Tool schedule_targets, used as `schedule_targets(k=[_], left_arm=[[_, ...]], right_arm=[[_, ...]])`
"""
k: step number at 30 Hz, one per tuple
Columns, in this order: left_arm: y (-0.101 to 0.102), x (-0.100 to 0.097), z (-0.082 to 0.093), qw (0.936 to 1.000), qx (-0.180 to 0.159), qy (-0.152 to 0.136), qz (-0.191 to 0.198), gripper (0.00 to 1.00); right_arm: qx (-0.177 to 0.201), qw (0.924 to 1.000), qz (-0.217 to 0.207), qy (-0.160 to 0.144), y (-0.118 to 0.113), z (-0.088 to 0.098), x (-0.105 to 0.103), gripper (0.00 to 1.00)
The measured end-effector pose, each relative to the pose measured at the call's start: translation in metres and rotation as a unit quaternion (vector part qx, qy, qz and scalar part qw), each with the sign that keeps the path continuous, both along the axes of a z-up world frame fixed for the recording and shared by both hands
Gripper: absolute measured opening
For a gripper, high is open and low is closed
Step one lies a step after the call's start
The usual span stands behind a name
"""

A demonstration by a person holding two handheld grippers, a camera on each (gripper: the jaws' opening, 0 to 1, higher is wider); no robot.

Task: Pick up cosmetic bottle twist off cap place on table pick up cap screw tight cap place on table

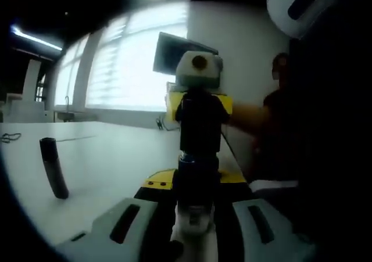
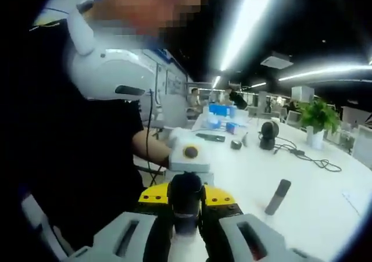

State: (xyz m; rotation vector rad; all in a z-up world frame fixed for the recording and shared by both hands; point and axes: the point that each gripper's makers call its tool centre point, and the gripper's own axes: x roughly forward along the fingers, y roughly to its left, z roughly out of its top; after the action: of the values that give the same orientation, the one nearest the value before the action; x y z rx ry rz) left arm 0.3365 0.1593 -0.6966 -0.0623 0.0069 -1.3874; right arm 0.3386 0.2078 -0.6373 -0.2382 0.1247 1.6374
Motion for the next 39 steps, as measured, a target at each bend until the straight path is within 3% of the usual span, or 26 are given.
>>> schedule_targets(k=[4,10,15,16,22,25,27,30,32,34,35,39], left_arm=[[0.000,0.000,0.000,1.0000,0.001,-0.003,0.002,0.14],[0.003,0.013,0.000,0.9991,0.004,-0.008,0.041,0.14],[0.007,0.031,-0.001,0.9961,0.008,-0.003,0.088,0.14],[0.007,0.033,-0.001,0.9955,0.009,-0.003,0.094,0.14],[0.013,0.045,-0.001,0.9908,0.013,-0.006,0.135,0.14],[0.016,0.047,0.000,0.9896,0.010,-0.006,0.144,0.14],[0.018,0.047,0.000,0.9893,0.007,-0.002,0.146,0.14],[0.019,0.048,0.000,0.9887,0.006,-0.002,0.150,0.14],[0.020,0.049,0.000,0.9884,0.005,-0.003,0.152,0.14],[0.019,0.049,0.000,0.9884,0.006,-0.005,0.152,0.14],[0.018,0.048,0.000,0.9879,0.009,-0.010,0.154,0.14],[0.017,0.047,0.000,0.9880,0.012,-0.016,0.153,0.14]], right_arm=[[0.004,0.9999,-0.011,0.000,0.000,0.002,0.004,0.12],[0.015,0.9961,-0.086,-0.010,0.000,0.004,0.020,0.12],[0.043,0.9850,-0.167,-0.013,-0.003,0.011,0.044,0.12],[0.047,0.9825,-0.180,-0.012,-0.013,0.001,0.030,0.12],[0.055,0.9620,-0.266,-0.030,-0.011,-0.002,0.035,0.12],[0.063,0.9507,-0.303,-0.013,-0.008,-0.003,0.036,0.12],[0.069,0.9394,-0.335,-0.020,-0.008,-0.001,0.039,0.12],[0.076,0.9160,-0.393,-0.021,-0.008,-0.001,0.039,0.12],[0.088,0.8964,-0.434,-0.022,-0.009,0.000,0.039,0.12],[0.088,0.8884,-0.450,-0.023,-0.010,-0.001,0.036,0.12],[0.088,0.8779,-0.470,-0.021,-0.014,-0.002,0.036,0.12],[0.093,0.8552,-0.510,-0.020,-0.021,-0.003,0.034,0.12]])
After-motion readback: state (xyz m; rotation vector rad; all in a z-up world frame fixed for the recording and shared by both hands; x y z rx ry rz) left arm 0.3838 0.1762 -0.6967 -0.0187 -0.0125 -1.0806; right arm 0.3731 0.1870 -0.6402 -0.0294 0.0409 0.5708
